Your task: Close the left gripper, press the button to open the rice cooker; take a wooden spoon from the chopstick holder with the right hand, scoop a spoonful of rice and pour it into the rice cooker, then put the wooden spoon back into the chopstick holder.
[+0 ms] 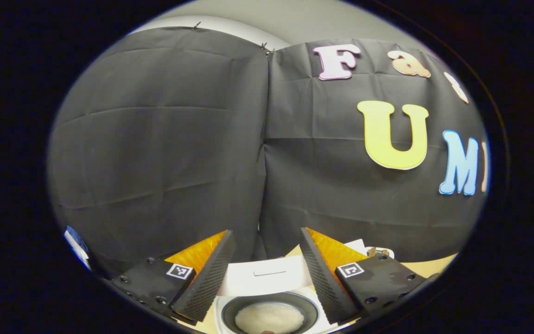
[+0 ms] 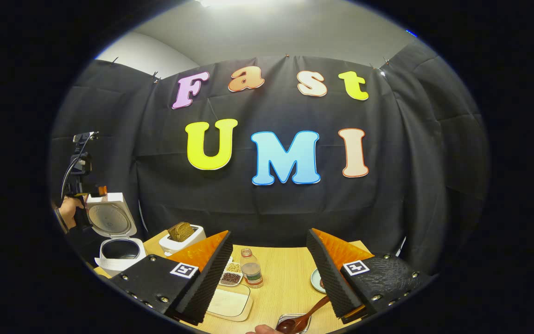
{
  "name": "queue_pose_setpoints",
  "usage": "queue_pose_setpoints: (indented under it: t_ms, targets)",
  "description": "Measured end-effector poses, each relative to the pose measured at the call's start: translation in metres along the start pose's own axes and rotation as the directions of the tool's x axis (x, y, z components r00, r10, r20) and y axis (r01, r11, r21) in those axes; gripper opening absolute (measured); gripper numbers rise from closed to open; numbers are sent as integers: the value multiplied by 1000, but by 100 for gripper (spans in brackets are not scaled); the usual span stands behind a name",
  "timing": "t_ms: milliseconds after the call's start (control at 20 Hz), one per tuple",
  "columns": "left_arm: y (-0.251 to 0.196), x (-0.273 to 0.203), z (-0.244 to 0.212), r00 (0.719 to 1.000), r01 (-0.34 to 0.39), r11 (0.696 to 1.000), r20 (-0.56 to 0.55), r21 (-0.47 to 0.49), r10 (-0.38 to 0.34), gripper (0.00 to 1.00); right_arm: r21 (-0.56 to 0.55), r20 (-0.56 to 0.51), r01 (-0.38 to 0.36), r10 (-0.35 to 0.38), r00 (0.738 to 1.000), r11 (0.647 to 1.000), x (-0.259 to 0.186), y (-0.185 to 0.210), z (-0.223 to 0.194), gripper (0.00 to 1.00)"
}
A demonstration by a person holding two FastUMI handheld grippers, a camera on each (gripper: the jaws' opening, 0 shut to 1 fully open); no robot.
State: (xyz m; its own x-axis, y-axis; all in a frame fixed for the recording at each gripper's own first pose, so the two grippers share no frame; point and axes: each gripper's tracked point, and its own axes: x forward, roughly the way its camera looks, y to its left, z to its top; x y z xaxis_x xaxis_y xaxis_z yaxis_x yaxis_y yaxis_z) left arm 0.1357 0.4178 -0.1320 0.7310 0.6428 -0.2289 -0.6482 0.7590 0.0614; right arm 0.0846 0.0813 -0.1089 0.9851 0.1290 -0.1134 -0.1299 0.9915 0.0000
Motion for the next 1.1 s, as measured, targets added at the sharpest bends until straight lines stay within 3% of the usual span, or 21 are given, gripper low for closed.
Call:
queue_pose_setpoints:
  t_ms: [400,1100]
  targets:
    - [-15,-54,-53,1000,-10,1000,-26,2,10,100,-48,19,9,-8,1000,999,-13,-16,8,98]
    - [-35,-88,-139,985,46,999,-168,-20,-49,97,-66,-7,-31,31,1000,997,-21,-3,7,98]
